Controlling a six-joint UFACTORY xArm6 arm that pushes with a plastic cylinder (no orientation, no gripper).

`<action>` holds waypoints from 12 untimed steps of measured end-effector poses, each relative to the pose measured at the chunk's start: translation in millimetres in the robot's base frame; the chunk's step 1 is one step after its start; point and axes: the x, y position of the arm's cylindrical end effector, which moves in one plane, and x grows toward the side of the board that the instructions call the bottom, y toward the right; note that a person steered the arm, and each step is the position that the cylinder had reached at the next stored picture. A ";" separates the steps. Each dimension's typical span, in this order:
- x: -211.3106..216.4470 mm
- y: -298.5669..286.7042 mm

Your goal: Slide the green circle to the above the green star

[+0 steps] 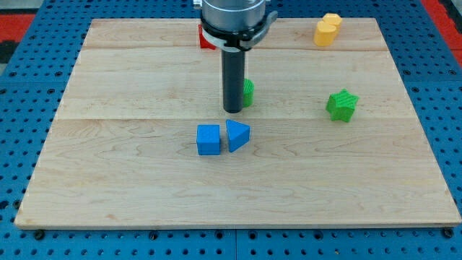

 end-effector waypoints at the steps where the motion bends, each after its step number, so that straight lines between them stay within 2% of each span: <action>1: -10.9 -51.0; 2: -14.7 -68.2; 4: -16.9 -62.3; 12: -28.3 67.1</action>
